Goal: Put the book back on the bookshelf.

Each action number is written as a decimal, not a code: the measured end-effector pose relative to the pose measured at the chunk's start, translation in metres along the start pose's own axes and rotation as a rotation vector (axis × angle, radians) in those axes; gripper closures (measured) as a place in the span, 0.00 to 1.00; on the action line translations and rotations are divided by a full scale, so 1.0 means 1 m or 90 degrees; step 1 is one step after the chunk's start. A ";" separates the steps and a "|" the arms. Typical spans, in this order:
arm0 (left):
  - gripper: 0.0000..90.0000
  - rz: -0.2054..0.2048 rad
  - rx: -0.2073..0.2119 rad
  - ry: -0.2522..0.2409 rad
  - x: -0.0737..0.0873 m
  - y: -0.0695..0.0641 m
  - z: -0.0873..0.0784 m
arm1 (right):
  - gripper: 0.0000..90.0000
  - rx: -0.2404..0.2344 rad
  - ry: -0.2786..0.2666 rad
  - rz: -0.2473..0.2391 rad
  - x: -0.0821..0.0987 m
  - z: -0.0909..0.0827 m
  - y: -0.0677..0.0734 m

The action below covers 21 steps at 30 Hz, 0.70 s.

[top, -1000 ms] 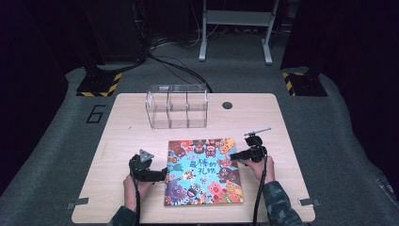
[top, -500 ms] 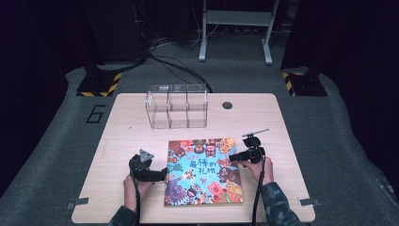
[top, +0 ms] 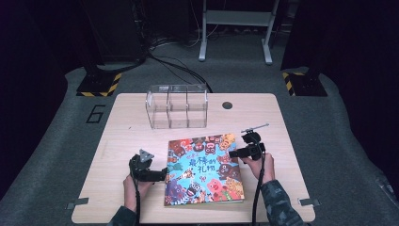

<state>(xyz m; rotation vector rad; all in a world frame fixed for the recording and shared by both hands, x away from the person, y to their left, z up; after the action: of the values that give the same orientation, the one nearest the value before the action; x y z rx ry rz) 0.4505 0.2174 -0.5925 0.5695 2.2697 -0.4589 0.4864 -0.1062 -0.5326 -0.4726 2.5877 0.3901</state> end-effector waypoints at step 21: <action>0.00 0.009 0.008 0.004 0.000 -0.001 0.000 | 0.57 -0.072 -0.048 0.003 -0.024 -0.020 0.019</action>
<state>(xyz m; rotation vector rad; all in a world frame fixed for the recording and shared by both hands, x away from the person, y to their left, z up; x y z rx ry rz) 0.4501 0.2163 -0.5926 0.5932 2.2683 -0.4649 0.4908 -0.0897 -0.4996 -0.4807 2.5047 0.5469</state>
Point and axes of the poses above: each handheld gripper's, and its own axes: z roughly forward along the jaws, x roughly out of its underside, y roughly to its left, the point moved 9 cm from there along z, roughly forward along the jaws, and after that the axes turned 11 degrees about x, right-handed, at the moved point
